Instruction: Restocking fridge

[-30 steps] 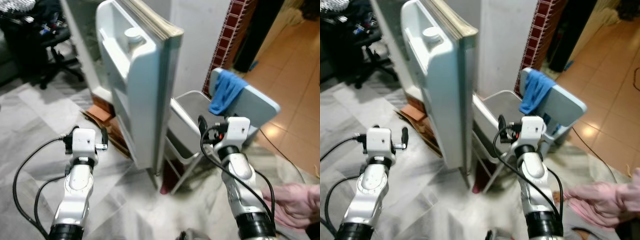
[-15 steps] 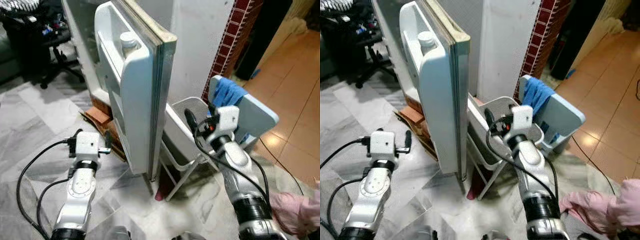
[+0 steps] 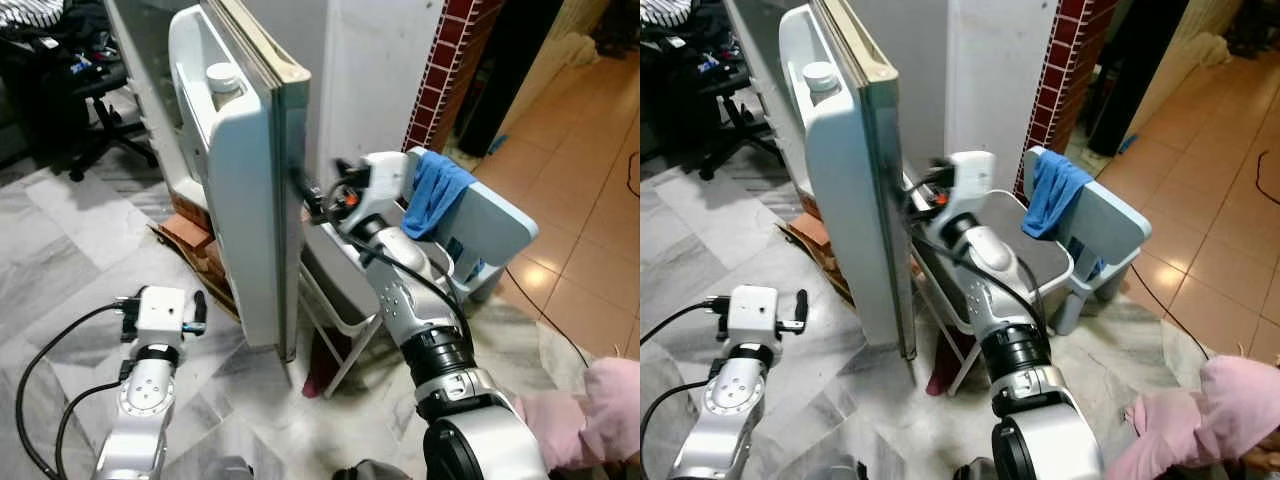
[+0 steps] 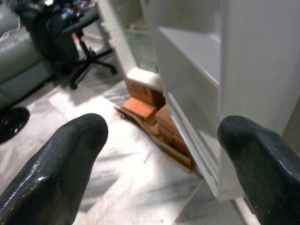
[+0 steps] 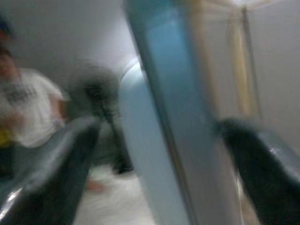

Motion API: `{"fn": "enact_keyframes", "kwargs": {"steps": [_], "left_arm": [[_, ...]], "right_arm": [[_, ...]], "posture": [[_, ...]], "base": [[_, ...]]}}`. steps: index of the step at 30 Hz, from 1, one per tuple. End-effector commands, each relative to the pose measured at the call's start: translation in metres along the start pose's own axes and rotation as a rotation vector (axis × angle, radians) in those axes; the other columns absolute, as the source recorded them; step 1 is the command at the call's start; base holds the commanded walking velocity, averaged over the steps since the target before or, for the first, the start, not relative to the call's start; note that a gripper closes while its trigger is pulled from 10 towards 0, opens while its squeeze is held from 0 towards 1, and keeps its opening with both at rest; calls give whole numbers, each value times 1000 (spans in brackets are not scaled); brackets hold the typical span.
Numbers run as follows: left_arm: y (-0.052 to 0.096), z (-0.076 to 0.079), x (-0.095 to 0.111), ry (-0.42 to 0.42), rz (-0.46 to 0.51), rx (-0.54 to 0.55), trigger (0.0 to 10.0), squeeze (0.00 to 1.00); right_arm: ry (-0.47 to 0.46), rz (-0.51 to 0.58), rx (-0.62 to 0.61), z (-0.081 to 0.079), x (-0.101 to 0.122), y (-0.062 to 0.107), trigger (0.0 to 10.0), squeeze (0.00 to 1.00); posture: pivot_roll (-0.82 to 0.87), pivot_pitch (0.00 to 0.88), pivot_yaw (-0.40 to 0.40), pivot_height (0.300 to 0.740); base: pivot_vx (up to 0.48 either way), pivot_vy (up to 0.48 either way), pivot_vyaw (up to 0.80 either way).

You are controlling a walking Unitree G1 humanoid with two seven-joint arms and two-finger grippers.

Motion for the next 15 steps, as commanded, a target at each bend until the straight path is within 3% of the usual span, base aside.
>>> {"fn": "enact_keyframes", "kwargs": {"steps": [1,4,9,10,15], "left_arm": [[0,-3,1,4,0,9,10000,0],[1,-3,-2,8,-10,7,10000,0],[1,3,-3,6,-20,-24,10000,0],[1,4,-2,2,-17,-30,10000,0],[-1,7,-3,-5,-23,-49,10000,0]], "right_arm": [[-64,-6,241,-46,1,-8,10000,0],[-36,-53,238,-40,-7,9,10000,0],[-6,-143,14,6,-26,41,10000,0],[7,-173,-43,15,-30,54,10000,0],[84,-257,-179,36,-41,86,10000,0]], "posture": [[186,33,-59,740],[178,32,-59,740],[161,33,-50,740],[156,34,-46,740],[150,34,-43,740]], "base": [[0,0,0],[0,0,0],[0,0,0],[0,0,0],[0,0,0]]}}
Point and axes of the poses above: a point about 5 cm out from each wrist's last joint towards the gripper, its own y axis pointing back from the gripper into the wrist, its own x axis along the axis of the wrist's last joint, z = x × y, the point moved 4 cm from there along -y, pointing out of the wrist towards the gripper, and after that the axes turned 1 degree about y, right-handed, at the moved point
